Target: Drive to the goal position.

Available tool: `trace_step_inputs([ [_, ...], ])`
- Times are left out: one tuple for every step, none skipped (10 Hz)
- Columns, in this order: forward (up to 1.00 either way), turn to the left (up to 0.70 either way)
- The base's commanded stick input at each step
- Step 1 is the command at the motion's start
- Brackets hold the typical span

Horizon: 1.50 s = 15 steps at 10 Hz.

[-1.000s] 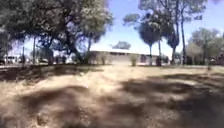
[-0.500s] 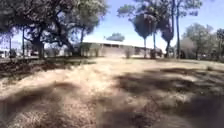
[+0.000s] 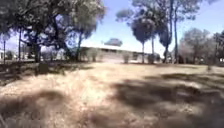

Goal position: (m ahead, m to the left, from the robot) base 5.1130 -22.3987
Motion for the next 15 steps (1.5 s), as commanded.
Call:
trace_step_inputs([
  [0.70,0.00],
  [0.70,-0.18],
  [0.70,-0.35],
  [0.70,-0.35],
  [0.70,-0.35],
  [0.70,-0.35],
  [0.70,-0.35],
  [0.70,-0.35],
  [0.70,-0.35],
  [0.70,-0.35],
  [0.70,-0.35],
  [0.70,-0.35],
  [0.70,-0.35],
  [0.70,-0.35],
  [0.70,-0.31],
])
